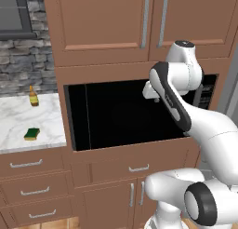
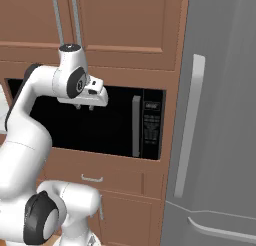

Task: Place the sponge inside the microwave to prepare for sanitizing.

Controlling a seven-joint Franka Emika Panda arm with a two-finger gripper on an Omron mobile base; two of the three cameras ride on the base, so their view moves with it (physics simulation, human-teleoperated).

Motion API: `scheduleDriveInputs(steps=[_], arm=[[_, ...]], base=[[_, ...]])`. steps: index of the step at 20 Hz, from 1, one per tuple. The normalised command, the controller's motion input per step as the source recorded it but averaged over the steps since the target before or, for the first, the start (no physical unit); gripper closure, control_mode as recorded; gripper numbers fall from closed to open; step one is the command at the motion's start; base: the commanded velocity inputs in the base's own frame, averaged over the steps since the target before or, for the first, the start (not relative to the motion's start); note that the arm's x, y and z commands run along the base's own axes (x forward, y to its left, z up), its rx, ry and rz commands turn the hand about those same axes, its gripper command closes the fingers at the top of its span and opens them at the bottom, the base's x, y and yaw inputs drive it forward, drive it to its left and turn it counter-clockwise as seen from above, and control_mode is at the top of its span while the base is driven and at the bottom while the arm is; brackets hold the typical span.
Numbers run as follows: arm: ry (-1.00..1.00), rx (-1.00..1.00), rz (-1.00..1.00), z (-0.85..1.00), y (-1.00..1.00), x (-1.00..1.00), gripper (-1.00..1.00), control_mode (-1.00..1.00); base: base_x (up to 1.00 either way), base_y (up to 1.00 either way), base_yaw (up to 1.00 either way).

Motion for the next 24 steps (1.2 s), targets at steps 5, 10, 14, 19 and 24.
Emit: scheduleDriveInputs(steps=[5,10,14,19,24], arm=[[0.0,0.0,0.0,0.0,0.0,0.0,-1.0,1.0],[0.0,0.0,0.0,0.0,0.0,0.0,-1.0,1.0],[0.0,0.0,0.0,0.0,0.0,0.0,-1.0,1.0],[0.0,0.0,0.0,0.0,0.0,0.0,-1.0,1.0],[0.0,0.0,0.0,0.0,0.0,0.0,-1.0,1.0]], base=[[0.0,0.0,0.0],[-0.23,0.0,0.0],[-0.44,-0.02,0.0],[-0.46,-0.01,0.0],[-0.44,0.0,0.0]])
